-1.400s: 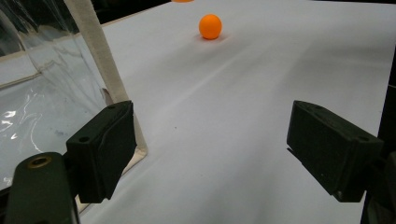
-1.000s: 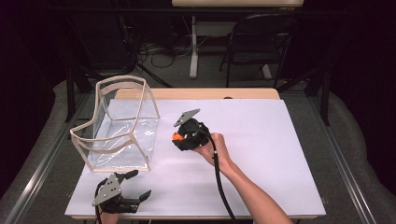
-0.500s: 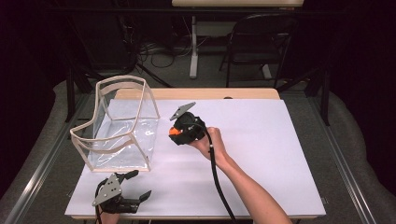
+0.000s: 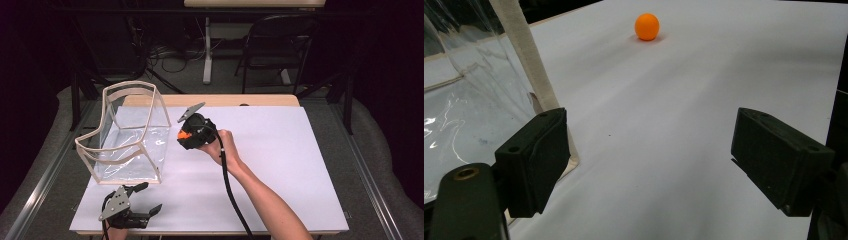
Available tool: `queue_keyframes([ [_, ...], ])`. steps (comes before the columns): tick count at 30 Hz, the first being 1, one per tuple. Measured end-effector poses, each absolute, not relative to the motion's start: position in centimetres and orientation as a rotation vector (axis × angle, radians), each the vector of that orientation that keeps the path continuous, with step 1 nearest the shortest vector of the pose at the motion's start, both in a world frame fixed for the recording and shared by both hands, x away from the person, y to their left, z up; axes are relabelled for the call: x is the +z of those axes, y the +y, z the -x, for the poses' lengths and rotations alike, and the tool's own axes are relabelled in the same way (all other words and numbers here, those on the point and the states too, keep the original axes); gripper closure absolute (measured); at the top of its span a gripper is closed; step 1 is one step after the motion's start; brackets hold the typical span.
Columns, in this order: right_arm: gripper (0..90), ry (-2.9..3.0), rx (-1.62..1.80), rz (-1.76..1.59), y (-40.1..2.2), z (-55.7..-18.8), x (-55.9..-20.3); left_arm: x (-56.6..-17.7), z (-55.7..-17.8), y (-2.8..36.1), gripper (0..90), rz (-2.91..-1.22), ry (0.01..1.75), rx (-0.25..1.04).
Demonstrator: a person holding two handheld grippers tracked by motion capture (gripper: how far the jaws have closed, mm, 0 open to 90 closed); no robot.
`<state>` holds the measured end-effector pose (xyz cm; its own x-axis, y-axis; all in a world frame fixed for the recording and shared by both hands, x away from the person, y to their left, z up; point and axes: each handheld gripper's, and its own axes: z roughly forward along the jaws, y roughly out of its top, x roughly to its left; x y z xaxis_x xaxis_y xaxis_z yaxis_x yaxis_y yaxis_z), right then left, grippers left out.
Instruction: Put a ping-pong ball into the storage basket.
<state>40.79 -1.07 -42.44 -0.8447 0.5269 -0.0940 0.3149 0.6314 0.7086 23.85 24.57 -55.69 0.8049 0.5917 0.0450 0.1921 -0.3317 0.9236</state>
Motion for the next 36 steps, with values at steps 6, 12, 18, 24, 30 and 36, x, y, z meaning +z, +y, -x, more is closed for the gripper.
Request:
queue_keyframes([
  [6, 50.7, 2.564, 1.026, -0.681, -0.7, -41.0, -42.0, -55.7, -23.9, 24.6, 15.8, -1.900, 0.592, 0.459],
  [12, 50.6, 2.562, 1.028, -0.676, -0.4, -41.3, -41.5, -55.7, -23.9, 24.6, 15.8, -1.901, 0.592, 0.458],
  [18, 50.7, 2.562, 1.028, -0.679, -0.2, -41.5, -41.1, -55.7, -23.8, 24.6, 15.8, -1.898, 0.595, 0.463],
  [24, 50.6, 2.560, 1.020, -0.682, 0.1, -41.8, -40.5, -55.7, -23.8, 24.7, 15.8, -1.898, 0.595, 0.458],
  [30, 50.7, 2.558, 1.025, -0.682, 0.2, -42.0, -40.1, -55.7, -23.8, 24.7, 15.8, -1.895, 0.593, 0.457],
  [36, 50.6, 2.558, 1.016, -0.676, 0.5, -42.1, -39.7, -55.7, -23.8, 24.6, 15.8, -1.897, 0.594, 0.460],
])
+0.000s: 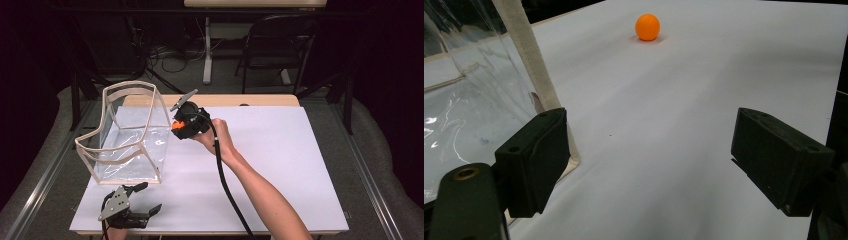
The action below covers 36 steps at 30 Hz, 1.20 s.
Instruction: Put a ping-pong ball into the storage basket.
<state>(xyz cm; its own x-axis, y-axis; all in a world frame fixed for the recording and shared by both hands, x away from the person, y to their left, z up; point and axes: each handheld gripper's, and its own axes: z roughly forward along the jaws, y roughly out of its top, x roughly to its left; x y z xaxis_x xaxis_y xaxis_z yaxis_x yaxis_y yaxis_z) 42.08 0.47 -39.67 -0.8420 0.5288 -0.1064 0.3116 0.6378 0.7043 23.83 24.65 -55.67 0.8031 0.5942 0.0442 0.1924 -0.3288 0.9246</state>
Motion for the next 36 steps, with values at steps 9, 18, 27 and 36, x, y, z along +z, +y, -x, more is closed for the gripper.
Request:
queue_keyframes([
  [9, 50.7, 2.551, 1.020, -0.669, 0.9, -42.4, -38.7, -55.7, -23.8, 24.7, 15.8, -1.893, 0.593, 0.459],
  [18, 50.7, 2.551, 1.023, -0.665, 1.4, -42.6, -38.0, -55.6, -23.8, 24.7, 15.8, -1.892, 0.592, 0.459],
  [27, 50.7, 2.542, 1.026, -0.662, 1.5, -42.7, -37.1, -55.6, -23.8, 24.7, 15.8, -1.897, 0.594, 0.458],
  [36, 50.7, 2.535, 1.031, -0.646, 2.0, -42.8, -35.8, -55.7, -23.9, 24.7, 15.8, -1.896, 0.597, 0.455],
])
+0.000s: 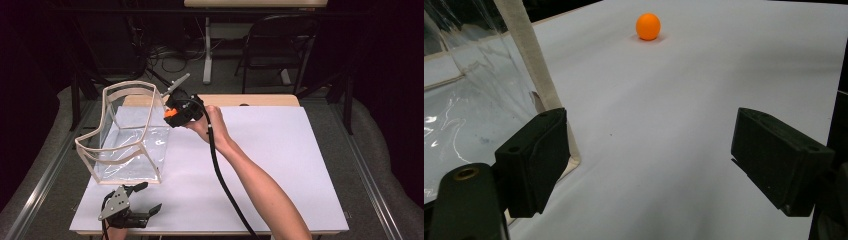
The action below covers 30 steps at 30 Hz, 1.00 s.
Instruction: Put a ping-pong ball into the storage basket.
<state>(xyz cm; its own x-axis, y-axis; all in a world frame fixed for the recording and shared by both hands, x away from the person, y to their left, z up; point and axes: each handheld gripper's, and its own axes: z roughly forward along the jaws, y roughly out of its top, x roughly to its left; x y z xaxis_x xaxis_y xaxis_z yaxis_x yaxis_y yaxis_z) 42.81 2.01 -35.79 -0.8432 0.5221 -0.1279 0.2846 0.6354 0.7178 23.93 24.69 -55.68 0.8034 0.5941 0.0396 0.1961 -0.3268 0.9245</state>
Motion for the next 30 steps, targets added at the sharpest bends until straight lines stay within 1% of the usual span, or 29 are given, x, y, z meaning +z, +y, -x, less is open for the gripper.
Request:
queue_keyframes([
  [30, 50.7, 2.524, 1.039, -0.617, 3.7, -43.2, -33.7, -55.7, -23.9, 24.7, 15.8, -1.894, 0.599, 0.453],
])
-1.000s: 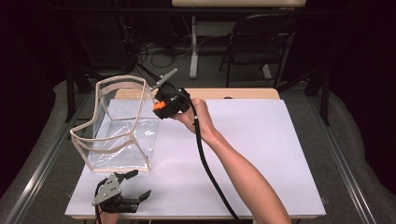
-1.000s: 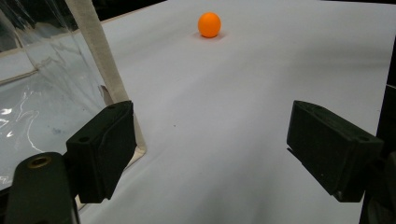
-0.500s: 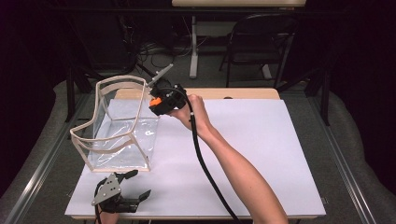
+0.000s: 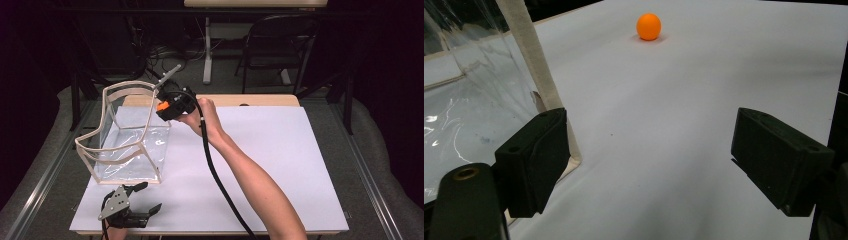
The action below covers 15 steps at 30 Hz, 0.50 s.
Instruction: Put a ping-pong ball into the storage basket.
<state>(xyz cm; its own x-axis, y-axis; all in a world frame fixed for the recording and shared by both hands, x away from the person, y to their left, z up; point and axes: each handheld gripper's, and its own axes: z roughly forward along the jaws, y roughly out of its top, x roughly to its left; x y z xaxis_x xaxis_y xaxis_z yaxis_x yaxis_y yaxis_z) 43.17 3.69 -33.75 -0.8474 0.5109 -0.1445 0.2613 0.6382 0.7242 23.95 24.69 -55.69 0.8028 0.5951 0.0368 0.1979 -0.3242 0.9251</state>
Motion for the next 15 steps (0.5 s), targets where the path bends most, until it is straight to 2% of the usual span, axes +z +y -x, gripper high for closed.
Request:
queue_keyframes([
  [15, 50.7, 2.507, 1.064, -0.611, 4.9, -43.4, -33.0, -55.7, -23.9, 24.8, 15.8, -1.891, 0.603, 0.454],
])
